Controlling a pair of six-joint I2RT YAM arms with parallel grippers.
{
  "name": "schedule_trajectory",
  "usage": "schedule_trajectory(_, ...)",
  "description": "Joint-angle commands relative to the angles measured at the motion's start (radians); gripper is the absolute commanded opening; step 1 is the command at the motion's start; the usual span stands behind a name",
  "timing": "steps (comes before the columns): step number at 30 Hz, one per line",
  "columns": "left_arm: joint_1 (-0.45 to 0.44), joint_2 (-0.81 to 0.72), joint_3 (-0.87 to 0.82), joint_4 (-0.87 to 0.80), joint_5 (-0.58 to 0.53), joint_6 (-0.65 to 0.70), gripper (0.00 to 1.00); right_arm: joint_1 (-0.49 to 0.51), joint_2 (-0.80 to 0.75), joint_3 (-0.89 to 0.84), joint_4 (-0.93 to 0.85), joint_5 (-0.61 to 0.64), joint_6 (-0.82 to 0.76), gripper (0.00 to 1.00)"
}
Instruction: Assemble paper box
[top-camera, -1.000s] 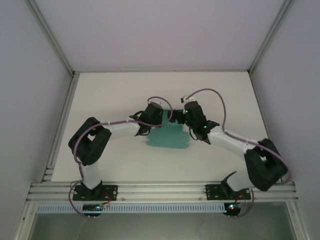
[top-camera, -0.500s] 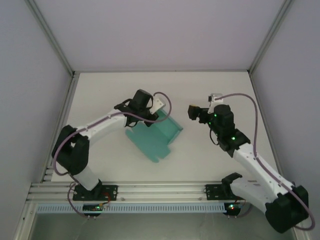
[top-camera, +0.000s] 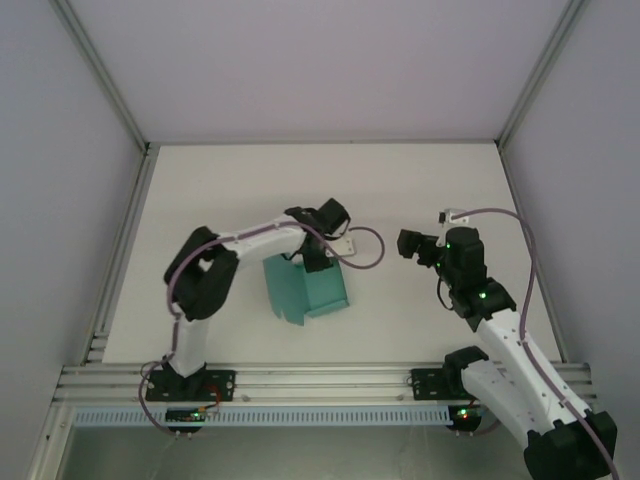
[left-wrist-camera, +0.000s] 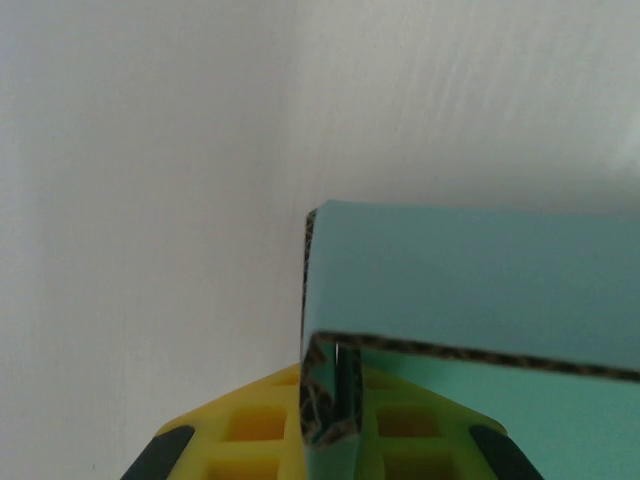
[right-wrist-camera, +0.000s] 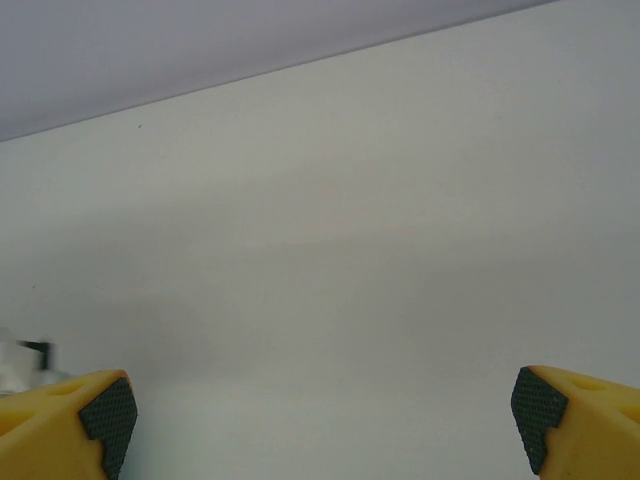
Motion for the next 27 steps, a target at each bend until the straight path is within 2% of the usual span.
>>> schedule_trajectory(1, -0.033, 0.115, 0.089, -0.048, -0.199, 0.04, 0.0, -0.014, -0.009, -0.017, -0.021, -0.018, 0.019, 0.99)
schedule_trajectory(3, -0.039, 0.172, 0.144, -0.078, -0.225, 0.042, 0.04, -0.02, -0.008, -0.027, -0.015, -0.025, 0.026, 0.99)
schedule_trajectory(4, -0.04, 0.191, 0.163, -0.086, -0.232, 0.037, 0.1, -0.023, -0.007, -0.029, -0.012, -0.032, 0.028, 0.99)
schedule_trajectory(5, -0.04, 0.197, 0.178, -0.094, -0.229, 0.039, 0.16, -0.026, -0.008, -0.031, -0.012, -0.038, 0.029, 0.99)
schedule_trajectory(7, -0.04, 0.179, 0.182, -0.104, -0.208, 0.047, 0.41, -0.029, -0.008, -0.03, -0.017, -0.053, 0.029, 0.99)
schedule_trajectory(8, -0.04, 0.158, 0.177, -0.106, -0.188, 0.052, 0.49, -0.032, -0.008, -0.028, -0.022, -0.056, 0.029, 0.99)
schedule_trajectory(12, -0.04, 0.028, 0.127, -0.065, -0.087, 0.094, 0.65, -0.038, -0.013, -0.02, -0.035, -0.061, 0.015, 0.99)
schedule_trajectory(13, -0.04, -0.011, 0.11, -0.044, -0.055, 0.102, 0.8, -0.041, -0.015, -0.019, -0.035, -0.066, 0.01, 0.99)
schedule_trajectory(14, -0.04, -0.046, 0.096, -0.027, -0.027, 0.106, 0.98, -0.043, -0.013, -0.021, -0.033, -0.071, 0.008, 0.99)
schedule_trajectory(17, -0.032, -0.163, 0.04, 0.067, 0.051, 0.097, 1.0, -0.052, 0.005, -0.022, -0.014, -0.097, -0.017, 0.99)
schedule_trajectory(20, 0.016, -0.284, -0.014, 0.2, 0.12, 0.002, 1.0, -0.056, 0.07, -0.001, 0.007, -0.144, -0.087, 0.99)
schedule_trajectory(22, 0.081, -0.365, -0.032, 0.273, 0.176, -0.126, 1.0, -0.056, 0.151, 0.041, 0.024, -0.189, -0.192, 0.99)
schedule_trajectory(24, 0.156, -0.451, -0.064, 0.356, 0.21, -0.295, 1.0, -0.028, 0.255, 0.102, 0.01, -0.314, -0.299, 0.99)
schedule_trajectory(27, 0.293, -0.571, -0.122, 0.423, 0.246, -0.576, 1.0, 0.064, 0.431, 0.215, -0.029, -0.421, -0.507, 0.99)
